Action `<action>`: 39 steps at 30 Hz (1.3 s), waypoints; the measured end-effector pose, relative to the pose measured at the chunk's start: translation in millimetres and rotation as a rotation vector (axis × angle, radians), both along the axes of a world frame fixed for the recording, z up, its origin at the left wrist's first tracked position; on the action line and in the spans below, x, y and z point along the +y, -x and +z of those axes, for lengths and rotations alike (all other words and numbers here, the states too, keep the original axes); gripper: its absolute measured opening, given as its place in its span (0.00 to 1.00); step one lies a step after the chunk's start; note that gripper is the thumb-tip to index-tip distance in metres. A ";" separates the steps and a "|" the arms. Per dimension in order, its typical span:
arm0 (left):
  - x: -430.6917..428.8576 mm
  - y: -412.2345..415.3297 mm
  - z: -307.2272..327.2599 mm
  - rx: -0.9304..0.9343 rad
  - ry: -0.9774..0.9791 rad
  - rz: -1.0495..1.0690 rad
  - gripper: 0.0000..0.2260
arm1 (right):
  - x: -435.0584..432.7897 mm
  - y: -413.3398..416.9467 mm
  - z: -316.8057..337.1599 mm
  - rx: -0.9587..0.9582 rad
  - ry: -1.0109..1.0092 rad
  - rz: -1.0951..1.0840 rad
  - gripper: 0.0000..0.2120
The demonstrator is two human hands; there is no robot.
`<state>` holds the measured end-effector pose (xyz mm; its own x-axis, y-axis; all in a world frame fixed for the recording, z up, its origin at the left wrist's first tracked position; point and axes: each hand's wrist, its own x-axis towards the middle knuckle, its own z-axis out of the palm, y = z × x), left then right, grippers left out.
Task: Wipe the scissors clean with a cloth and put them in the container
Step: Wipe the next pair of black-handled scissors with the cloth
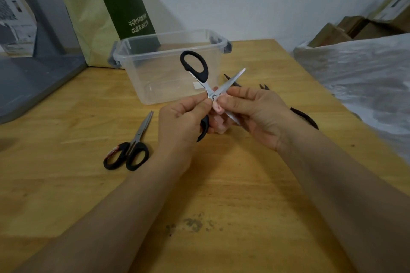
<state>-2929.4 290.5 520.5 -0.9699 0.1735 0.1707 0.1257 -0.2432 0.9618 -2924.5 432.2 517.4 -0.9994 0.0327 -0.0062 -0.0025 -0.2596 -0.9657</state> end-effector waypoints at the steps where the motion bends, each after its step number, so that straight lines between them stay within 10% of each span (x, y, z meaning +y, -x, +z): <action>1: 0.2 -0.1 0.1 0.002 -0.011 -0.002 0.12 | 0.0 0.7 -1.0 -0.008 -0.038 -0.031 0.20; 17: 1.6 5.1 -6.7 0.102 0.013 0.009 0.10 | -9.8 0.6 0.2 0.177 -0.272 -0.242 0.07; 39: 0.2 7.4 -10.8 0.056 0.116 0.033 0.12 | -6.9 1.4 1.9 0.077 -0.448 -0.287 0.17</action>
<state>-2936.8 290.7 509.7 -0.9650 0.1633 0.2051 0.1859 -0.1257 0.9745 -2925.9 425.3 519.3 -0.9469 0.2875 0.1440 -0.0879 0.1993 -0.9760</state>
